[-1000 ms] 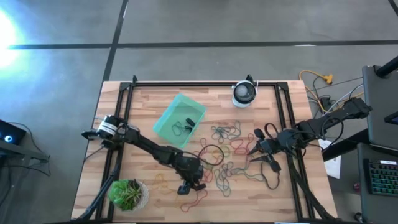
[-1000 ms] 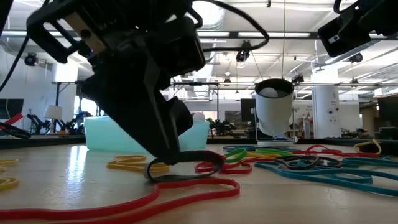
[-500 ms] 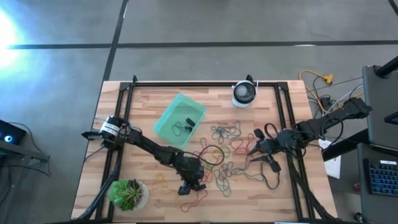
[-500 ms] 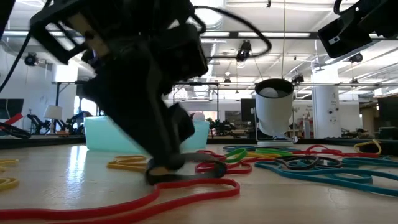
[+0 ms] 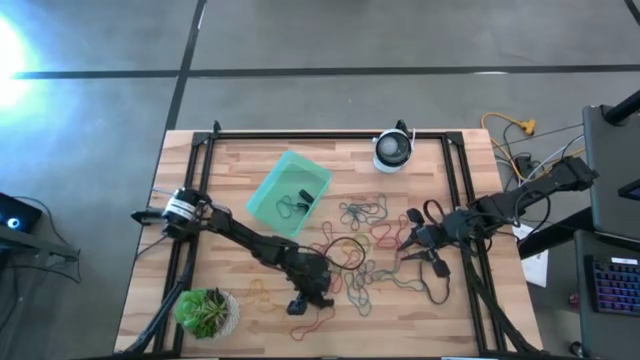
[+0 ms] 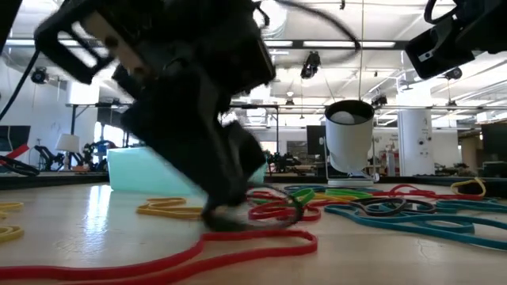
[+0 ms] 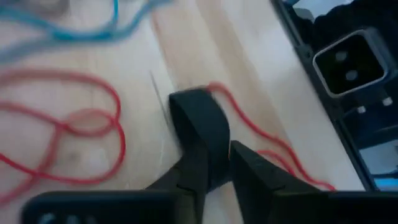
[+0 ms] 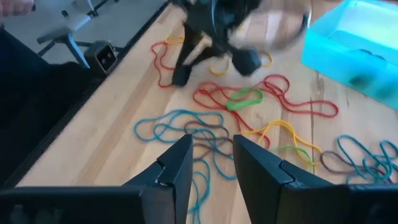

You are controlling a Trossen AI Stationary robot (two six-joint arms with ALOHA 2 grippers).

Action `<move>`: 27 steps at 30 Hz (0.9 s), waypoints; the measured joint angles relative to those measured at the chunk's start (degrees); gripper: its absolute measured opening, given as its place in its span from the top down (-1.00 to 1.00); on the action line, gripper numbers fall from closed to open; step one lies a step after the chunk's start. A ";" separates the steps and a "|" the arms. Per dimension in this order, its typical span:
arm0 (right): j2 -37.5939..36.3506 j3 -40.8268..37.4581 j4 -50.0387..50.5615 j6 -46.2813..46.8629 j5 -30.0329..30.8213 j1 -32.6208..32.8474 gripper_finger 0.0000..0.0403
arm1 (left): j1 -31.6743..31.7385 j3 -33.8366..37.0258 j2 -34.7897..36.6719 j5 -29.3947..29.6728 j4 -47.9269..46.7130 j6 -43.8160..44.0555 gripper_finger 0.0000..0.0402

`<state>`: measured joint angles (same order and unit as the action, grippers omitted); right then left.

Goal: Pick and place rubber bands into bin
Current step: Put the black rubber band into the green bin

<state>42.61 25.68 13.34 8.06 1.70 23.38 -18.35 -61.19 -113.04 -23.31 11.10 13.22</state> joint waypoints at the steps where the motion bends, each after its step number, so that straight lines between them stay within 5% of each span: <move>1: 0.00 -0.11 -0.22 -0.09 -0.01 -0.02 0.45 | 0.00 0.00 0.91 0.11 -0.06 -0.76 0.91; 9: -0.13 -1.32 -0.72 -0.14 -0.01 -0.02 0.47 | 0.25 -0.33 6.06 7.25 -5.25 -4.87 0.99; 22: 1.17 -2.40 -4.84 -1.44 -0.01 0.00 0.51 | 6.15 -0.65 23.54 36.98 -31.64 -10.75 1.00; 27: 1.36 -2.57 -5.26 -1.62 -0.01 0.00 0.51 | 11.13 -0.41 26.22 39.28 -37.15 -10.73 1.00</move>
<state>43.97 23.11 8.08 6.44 1.69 23.38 -7.22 -61.60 -86.82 15.97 -26.05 2.49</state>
